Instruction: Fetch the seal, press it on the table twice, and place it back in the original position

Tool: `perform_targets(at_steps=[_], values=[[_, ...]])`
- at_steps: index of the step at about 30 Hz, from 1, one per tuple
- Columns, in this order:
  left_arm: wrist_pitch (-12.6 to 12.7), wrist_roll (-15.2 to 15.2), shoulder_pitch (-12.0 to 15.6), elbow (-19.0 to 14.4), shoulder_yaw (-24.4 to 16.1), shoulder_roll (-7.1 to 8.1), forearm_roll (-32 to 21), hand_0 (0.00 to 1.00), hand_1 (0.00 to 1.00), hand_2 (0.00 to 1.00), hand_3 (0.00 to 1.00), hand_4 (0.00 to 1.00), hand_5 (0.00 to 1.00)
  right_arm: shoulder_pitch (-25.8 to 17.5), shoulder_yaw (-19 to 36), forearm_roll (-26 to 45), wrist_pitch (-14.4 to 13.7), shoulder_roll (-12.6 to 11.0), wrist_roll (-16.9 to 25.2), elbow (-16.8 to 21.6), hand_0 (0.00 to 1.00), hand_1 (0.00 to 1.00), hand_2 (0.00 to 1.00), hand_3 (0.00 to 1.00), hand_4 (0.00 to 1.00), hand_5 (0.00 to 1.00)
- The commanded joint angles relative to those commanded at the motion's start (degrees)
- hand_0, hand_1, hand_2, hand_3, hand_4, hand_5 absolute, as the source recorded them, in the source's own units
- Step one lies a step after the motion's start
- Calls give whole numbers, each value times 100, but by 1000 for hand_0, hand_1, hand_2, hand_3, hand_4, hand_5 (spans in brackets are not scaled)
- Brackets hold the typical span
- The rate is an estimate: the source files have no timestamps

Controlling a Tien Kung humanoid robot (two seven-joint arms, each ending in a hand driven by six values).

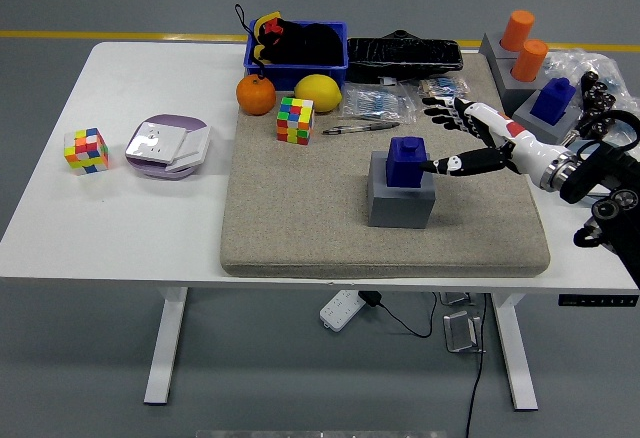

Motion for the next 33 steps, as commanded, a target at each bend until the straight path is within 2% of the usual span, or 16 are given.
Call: perform_targets(at_steps=[3, 4, 8, 9, 10, 15, 16, 21, 22, 27, 28, 33], values=[[-1, 4, 11, 9, -13, -5, -6, 816, 817, 787, 839, 796, 394, -113, 270, -133, 151, -155, -57, -38, 998, 954, 953, 989, 998, 316], [0, 3, 14, 11, -23, -7, -5, 816, 817, 787, 838, 797, 392, -158, 373, -169, 195, -185, -73, -44, 998, 962, 958, 995, 998, 345], [2, 3, 24, 12, -66, -14, 11, 816, 817, 787, 838, 797, 392, -393, 936, -196, 313, -232, -212, 14, 998, 962, 958, 995, 998, 345], [2, 2, 23, 12, -75, -15, 16, 816, 817, 787, 838, 797, 392, -440, 1055, -131, 317, -240, -242, 31, 998, 962, 958, 995, 998, 345], [3, 1, 20, 10, -86, -15, 21, 816, 816, 788, 838, 797, 392, -478, 1153, -56, 316, -249, -268, 44, 998, 946, 935, 961, 998, 429], [5, -5, 2, 10, -128, -10, 47, 816, 816, 788, 838, 797, 392, -675, 1692, 200, 221, -330, -314, 130, 998, 946, 935, 961, 998, 429], [6, -3, 1, 14, -133, -9, 50, 816, 816, 787, 838, 796, 393, -726, 1801, 243, 181, -363, -301, 153, 959, 913, 892, 909, 998, 438], [10, -5, -3, 19, -155, -5, 61, 816, 816, 787, 838, 796, 393, -909, 2147, 367, 98, -503, -303, 212, 959, 913, 892, 909, 998, 438], [11, -5, -2, 20, -160, -7, 60, 816, 817, 788, 838, 796, 392, -937, 2182, 387, 88, -522, -313, 219, 935, 881, 857, 848, 998, 393], [24, 0, -13, 16, -187, -25, 77, 816, 817, 788, 838, 796, 392, -1131, 2413, 504, 44, -590, -272, 272, 935, 881, 857, 848, 998, 393], [27, 1, -14, 16, -188, -27, 78, 816, 816, 788, 838, 797, 392, -1161, 2441, 511, 44, -592, -267, 282, 882, 810, 787, 779, 978, 330], [38, 0, -21, 15, -216, -24, 93, 816, 816, 788, 838, 797, 392, -1318, 2569, 512, 64, -617, -285, 319, 882, 810, 787, 779, 978, 330]])
